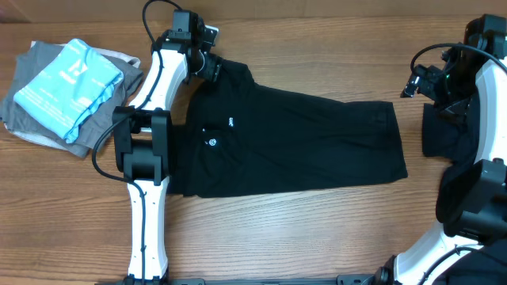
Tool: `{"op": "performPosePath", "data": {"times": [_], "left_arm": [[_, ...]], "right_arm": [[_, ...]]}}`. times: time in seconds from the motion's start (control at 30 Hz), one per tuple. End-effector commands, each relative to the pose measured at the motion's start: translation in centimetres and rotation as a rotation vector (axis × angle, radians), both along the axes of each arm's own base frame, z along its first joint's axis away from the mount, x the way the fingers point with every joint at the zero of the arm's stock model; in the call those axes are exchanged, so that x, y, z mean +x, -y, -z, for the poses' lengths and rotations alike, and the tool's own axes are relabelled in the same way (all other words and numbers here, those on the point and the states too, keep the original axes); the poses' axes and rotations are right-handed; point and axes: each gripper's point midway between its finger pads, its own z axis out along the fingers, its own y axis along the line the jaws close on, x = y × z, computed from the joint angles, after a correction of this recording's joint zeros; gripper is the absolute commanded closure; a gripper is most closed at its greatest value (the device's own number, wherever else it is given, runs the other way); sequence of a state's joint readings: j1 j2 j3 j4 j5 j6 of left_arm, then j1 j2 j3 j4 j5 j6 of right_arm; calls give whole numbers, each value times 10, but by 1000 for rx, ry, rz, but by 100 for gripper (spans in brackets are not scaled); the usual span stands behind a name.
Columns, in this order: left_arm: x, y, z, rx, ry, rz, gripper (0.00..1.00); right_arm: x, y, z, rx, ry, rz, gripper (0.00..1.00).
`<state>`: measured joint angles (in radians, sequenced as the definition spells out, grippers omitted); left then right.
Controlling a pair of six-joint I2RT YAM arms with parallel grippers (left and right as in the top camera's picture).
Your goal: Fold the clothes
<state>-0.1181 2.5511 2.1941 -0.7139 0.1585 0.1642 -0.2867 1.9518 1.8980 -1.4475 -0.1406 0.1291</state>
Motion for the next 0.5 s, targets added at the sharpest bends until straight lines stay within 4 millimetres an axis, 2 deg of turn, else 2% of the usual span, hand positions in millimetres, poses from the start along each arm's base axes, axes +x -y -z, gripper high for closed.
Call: {"op": "performPosePath", "data": {"times": [0.0,0.27,0.47], "left_arm": [[1,13,4,-31,-1,-2,30],[2,33,10,-42,24,25,30],[-2,30,19,-16,12,15,28]], "right_arm": [[4,3,-6,-17,24,-6,5],[4,3,-6,-17,25,-6,4],[4,2,-4,-16,20,-6,4]]}}
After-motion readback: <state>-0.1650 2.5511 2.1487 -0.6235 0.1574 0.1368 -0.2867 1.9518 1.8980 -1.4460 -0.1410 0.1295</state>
